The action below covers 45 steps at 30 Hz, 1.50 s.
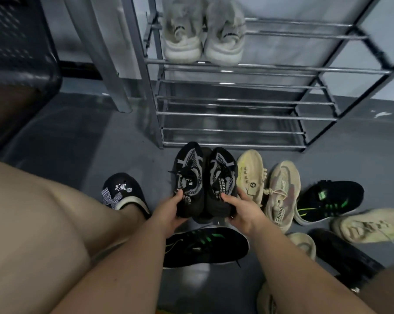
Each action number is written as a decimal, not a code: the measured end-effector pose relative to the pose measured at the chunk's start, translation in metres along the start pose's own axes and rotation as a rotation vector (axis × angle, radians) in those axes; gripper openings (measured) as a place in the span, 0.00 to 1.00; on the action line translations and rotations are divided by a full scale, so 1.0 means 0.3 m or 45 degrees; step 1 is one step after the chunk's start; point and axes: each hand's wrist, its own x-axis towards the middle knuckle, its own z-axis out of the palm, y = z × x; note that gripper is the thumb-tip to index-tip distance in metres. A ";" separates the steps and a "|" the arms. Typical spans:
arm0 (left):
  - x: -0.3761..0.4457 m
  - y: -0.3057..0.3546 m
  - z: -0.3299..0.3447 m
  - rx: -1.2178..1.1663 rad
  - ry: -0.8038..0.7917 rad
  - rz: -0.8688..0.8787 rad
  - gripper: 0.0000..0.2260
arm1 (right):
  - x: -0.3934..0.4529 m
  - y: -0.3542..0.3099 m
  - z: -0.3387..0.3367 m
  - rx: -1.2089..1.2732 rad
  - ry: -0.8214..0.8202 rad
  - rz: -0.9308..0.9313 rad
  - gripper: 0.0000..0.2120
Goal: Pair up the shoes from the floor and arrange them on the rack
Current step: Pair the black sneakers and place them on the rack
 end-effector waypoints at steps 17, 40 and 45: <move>-0.247 -0.026 0.300 0.289 -0.458 0.076 0.12 | -0.349 -0.124 -0.237 0.289 0.093 -0.297 0.32; -0.578 0.260 0.653 0.537 -0.674 0.372 0.07 | -0.656 -0.613 -0.296 0.147 -0.096 -0.613 0.19; -0.616 0.384 0.684 0.602 -0.613 0.445 0.07 | -0.628 -0.693 -0.221 0.188 -0.147 -0.690 0.17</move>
